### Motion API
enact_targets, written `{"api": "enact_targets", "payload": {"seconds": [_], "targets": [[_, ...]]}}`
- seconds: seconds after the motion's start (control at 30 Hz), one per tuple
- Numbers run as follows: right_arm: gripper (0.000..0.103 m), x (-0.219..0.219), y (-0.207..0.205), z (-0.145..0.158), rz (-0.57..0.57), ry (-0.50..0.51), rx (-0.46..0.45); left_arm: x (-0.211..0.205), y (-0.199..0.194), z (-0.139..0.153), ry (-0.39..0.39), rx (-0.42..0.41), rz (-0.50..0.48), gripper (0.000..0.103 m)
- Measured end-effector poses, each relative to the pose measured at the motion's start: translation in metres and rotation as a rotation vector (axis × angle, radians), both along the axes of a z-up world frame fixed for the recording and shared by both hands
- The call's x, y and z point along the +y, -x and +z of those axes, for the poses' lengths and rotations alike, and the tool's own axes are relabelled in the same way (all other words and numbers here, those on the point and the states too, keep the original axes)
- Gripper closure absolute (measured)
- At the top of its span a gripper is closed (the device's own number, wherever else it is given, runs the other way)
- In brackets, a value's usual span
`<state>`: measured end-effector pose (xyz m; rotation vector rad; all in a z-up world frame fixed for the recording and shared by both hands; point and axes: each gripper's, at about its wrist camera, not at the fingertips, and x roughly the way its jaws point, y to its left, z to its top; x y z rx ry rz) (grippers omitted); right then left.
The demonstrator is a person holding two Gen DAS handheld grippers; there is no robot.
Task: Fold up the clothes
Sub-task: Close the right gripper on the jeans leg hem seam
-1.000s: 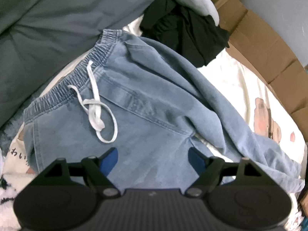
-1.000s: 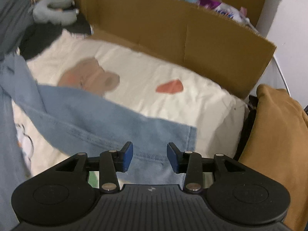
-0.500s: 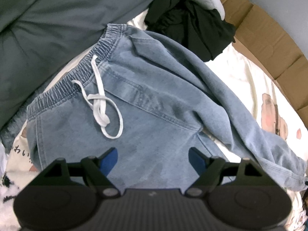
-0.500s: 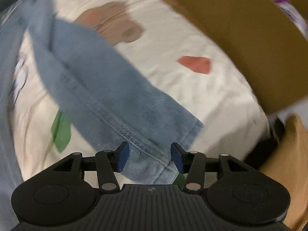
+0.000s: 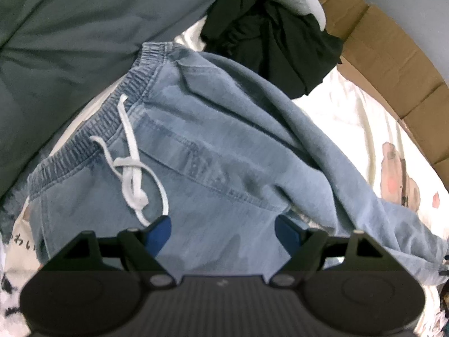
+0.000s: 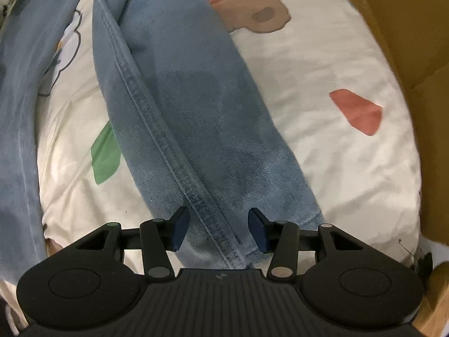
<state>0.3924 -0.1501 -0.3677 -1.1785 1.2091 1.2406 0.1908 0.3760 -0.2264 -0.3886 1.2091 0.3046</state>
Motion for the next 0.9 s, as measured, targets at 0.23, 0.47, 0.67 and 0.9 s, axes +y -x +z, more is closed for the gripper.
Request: {"api": "enact_targets", "payload": {"seconds": [0.23, 0.47, 0.67, 0.9], "targets": [[0.055, 0.004, -0.012, -0.025, 0.011, 0.129, 0.124, 0.007, -0.022, 0.008, 0.019, -0.081, 0.016, 0.02], [0.072, 0.003, -0.002, -0.037, 0.051, 0.181, 0.183, 0.025, -0.064, 0.012, 0.041, -0.14, 0.095, 0.02], [0.097, -0.006, 0.003, -0.009, 0.028, 0.131, 0.157, 0.037, -0.107, -0.006, 0.118, -0.157, 0.175, 0.02], [0.101, -0.024, 0.003, 0.041, -0.046, -0.021, 0.013, 0.038, -0.138, -0.034, 0.128, -0.162, 0.219, 0.024]]}}
